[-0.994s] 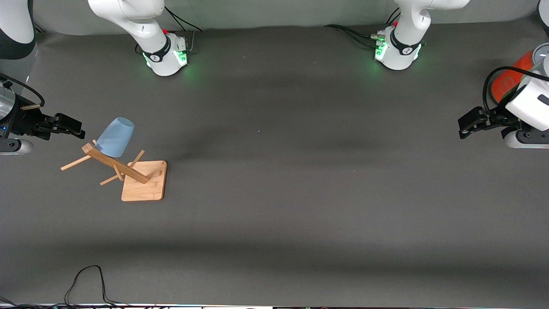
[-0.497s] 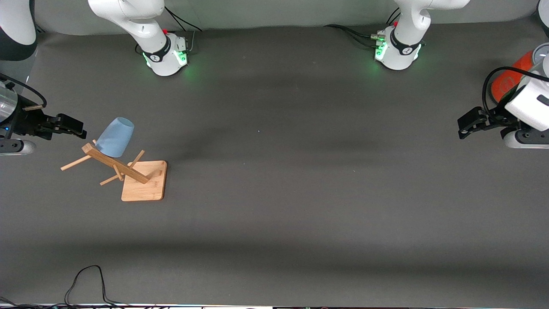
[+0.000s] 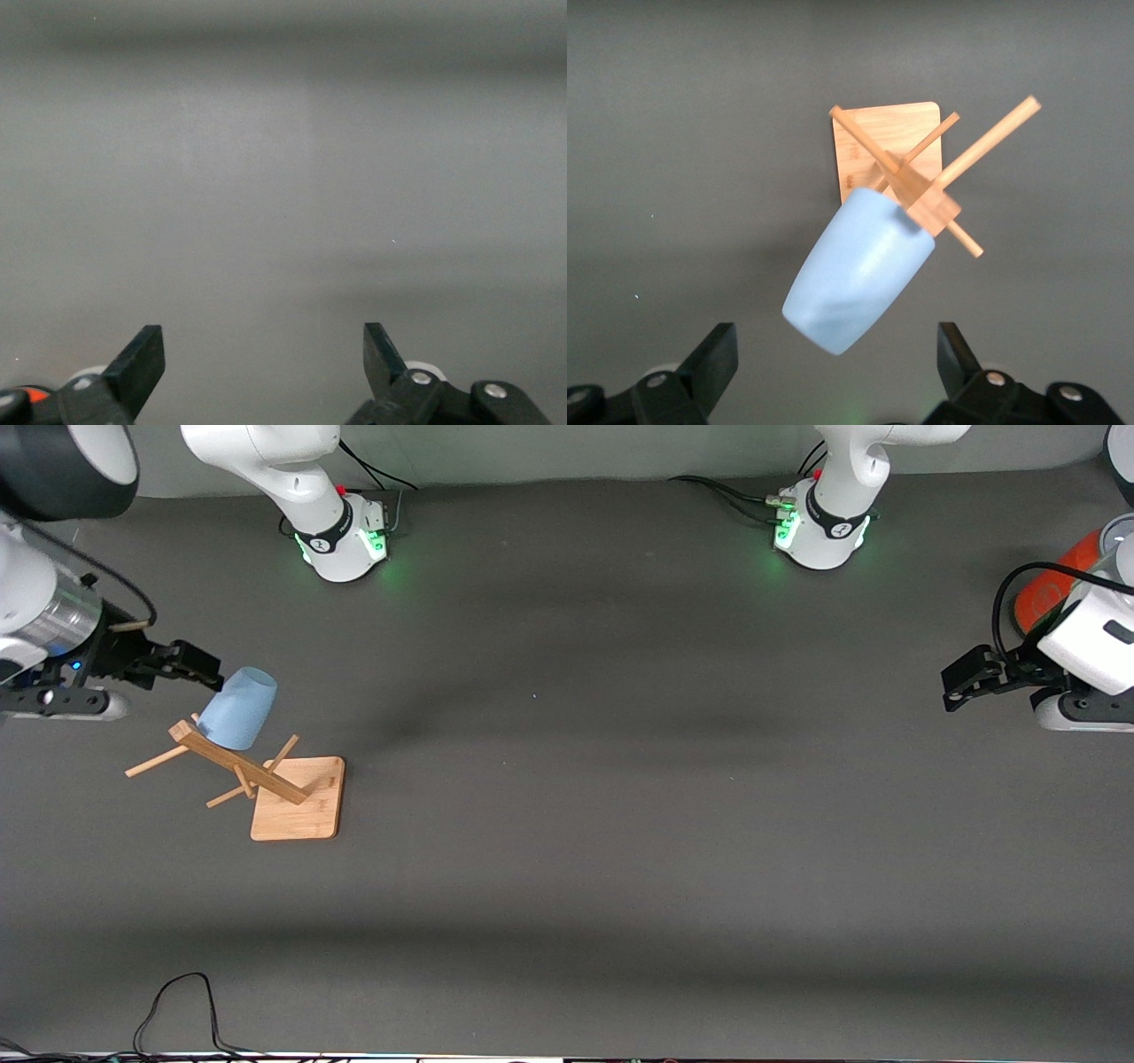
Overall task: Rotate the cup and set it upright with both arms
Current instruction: 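Close the right gripper around the blue cup on the peg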
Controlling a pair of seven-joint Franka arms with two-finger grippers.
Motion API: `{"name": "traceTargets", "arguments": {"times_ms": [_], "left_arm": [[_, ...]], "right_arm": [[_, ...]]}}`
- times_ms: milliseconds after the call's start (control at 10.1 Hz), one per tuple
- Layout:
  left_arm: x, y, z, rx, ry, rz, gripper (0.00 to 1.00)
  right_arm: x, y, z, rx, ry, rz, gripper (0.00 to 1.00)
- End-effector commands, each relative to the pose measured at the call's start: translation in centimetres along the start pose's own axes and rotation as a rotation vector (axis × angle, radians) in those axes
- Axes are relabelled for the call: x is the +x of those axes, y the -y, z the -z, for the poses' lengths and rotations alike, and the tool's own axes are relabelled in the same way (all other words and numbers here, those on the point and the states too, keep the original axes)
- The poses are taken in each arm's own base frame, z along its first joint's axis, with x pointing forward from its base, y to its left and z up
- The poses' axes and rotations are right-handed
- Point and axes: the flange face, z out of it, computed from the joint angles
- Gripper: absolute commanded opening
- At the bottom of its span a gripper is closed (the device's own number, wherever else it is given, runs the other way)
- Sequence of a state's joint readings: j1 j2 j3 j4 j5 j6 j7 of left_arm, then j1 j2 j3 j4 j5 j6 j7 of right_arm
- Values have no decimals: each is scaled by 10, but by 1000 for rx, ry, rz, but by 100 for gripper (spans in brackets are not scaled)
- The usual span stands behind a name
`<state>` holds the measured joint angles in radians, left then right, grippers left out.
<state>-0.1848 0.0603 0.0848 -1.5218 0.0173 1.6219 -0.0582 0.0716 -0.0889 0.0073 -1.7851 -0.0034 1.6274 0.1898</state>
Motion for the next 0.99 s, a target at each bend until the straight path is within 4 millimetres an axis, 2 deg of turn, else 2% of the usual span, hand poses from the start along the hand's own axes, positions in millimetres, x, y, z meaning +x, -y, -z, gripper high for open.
{"name": "traceTargets", "arguments": {"times_ms": [0, 99, 298, 596, 894], "left_arm": [[2, 0, 4, -7, 2, -4, 100], [2, -1, 3, -7, 3, -5, 100], [2, 1, 3, -7, 3, -2, 100], [2, 1, 2, -6, 6, -2, 100], [2, 2, 1, -6, 8, 1, 100]], "right_arm": [[-10, -15, -3, 1, -4, -211, 100], [-12, -23, -6, 2, 24, -367, 100], [-13, -22, -7, 27, 47, -569, 100], [-10, -20, -16, 40, 70, -600, 100], [-7, -21, -55, 38, 72, -607, 100]]}}
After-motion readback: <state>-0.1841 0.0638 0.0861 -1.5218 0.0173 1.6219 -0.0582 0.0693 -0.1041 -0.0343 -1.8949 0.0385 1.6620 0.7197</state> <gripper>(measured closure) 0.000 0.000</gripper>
